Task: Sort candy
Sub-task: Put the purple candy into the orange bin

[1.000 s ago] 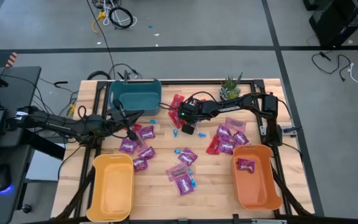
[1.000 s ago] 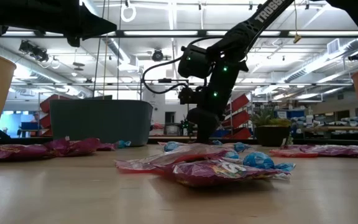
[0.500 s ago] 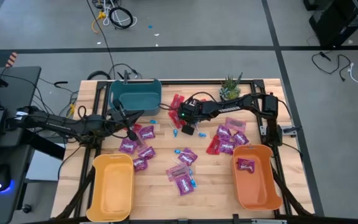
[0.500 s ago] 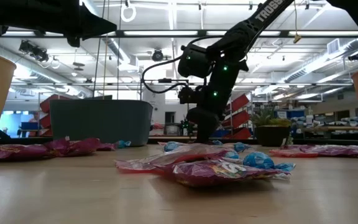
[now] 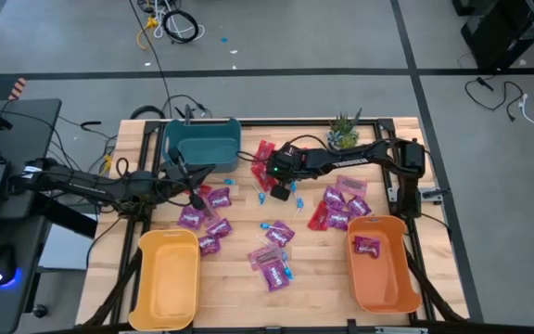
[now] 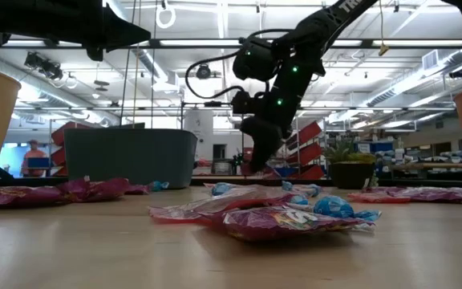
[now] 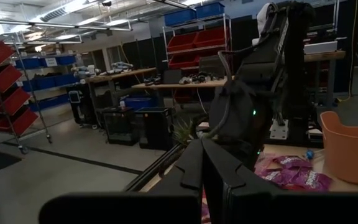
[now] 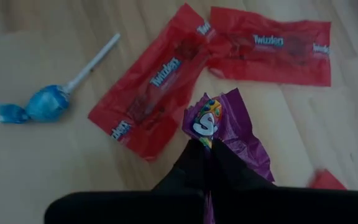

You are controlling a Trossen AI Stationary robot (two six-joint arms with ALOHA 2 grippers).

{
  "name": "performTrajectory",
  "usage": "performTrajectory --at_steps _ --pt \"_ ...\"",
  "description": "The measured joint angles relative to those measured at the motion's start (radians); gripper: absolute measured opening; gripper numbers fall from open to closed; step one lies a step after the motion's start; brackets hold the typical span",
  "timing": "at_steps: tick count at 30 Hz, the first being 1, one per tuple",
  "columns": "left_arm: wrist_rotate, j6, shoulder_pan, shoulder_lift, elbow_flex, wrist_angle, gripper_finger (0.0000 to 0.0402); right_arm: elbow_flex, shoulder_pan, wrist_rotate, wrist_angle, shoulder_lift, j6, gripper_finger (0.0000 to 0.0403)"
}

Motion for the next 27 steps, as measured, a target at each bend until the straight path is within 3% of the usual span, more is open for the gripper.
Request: performTrajectory --at_steps 27 --pt "0.0 -0.003 0.0 0.0 0.0 -0.001 0.0006 0.002 0.063 -0.052 -0.058 -0.161 0.001 0.0001"
